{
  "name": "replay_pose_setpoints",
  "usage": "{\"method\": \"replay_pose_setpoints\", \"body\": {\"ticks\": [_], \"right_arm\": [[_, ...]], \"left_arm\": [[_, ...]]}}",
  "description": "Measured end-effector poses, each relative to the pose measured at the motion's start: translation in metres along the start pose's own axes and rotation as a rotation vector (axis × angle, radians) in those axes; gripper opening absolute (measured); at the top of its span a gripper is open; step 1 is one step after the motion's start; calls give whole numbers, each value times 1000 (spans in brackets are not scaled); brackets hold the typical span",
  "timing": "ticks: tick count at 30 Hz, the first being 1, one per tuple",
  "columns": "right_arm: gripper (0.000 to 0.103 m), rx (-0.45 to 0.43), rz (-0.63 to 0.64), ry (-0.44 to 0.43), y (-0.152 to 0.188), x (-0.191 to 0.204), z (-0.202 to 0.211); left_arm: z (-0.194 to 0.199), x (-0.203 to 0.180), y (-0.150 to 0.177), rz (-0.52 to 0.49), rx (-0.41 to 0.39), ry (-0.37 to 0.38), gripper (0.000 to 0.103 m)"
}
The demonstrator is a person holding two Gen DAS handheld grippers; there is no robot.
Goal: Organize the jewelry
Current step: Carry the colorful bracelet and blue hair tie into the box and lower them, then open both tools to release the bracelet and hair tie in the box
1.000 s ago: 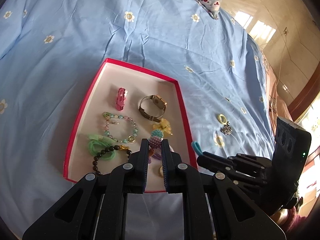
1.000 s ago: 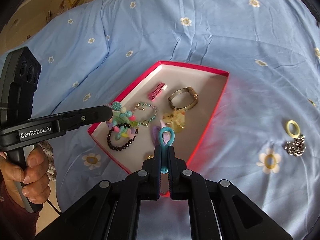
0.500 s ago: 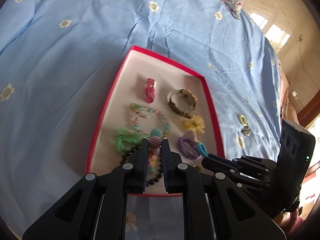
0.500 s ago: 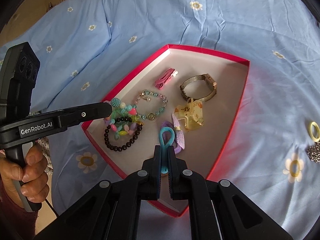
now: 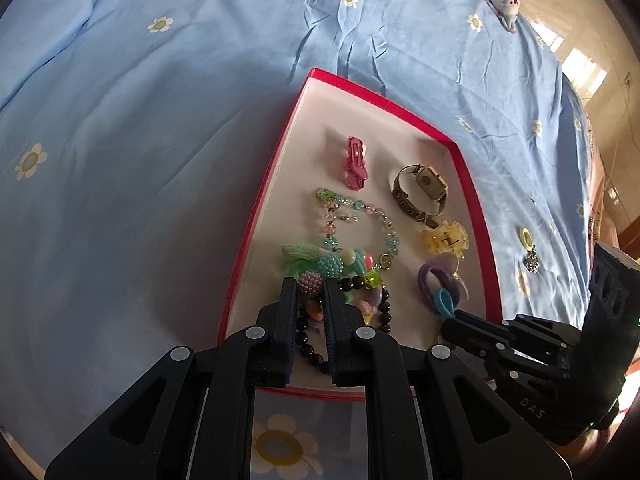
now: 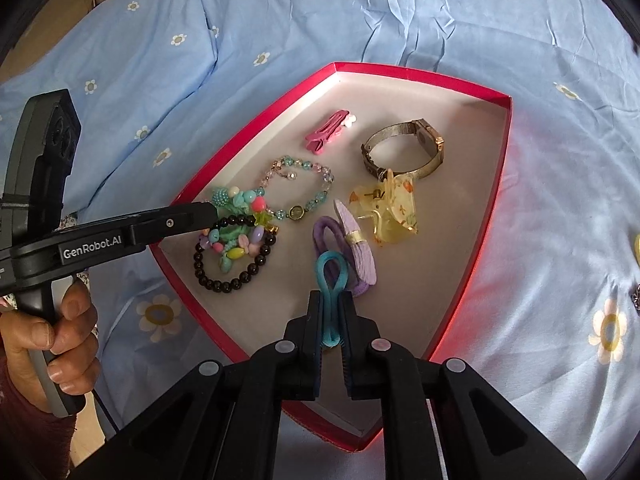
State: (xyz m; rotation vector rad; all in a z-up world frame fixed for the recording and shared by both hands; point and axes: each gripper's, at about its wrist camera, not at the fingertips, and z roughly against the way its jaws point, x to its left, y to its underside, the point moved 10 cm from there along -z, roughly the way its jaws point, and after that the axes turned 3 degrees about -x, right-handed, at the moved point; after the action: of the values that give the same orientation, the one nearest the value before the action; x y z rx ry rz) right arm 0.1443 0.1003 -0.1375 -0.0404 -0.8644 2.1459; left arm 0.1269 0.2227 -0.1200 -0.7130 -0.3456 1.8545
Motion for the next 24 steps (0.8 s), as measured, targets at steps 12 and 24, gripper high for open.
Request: {"method": "replay_pose_setpoints", "body": {"ticks": [12, 24], "right_arm": [[18, 9, -25, -19, 0, 0, -1], [24, -6, -33, -23, -2, 2, 9]], "left_arm": [[-2, 1, 1, -10, 12, -20, 12], [2, 0, 2, -17, 10, -36, 26]]}}
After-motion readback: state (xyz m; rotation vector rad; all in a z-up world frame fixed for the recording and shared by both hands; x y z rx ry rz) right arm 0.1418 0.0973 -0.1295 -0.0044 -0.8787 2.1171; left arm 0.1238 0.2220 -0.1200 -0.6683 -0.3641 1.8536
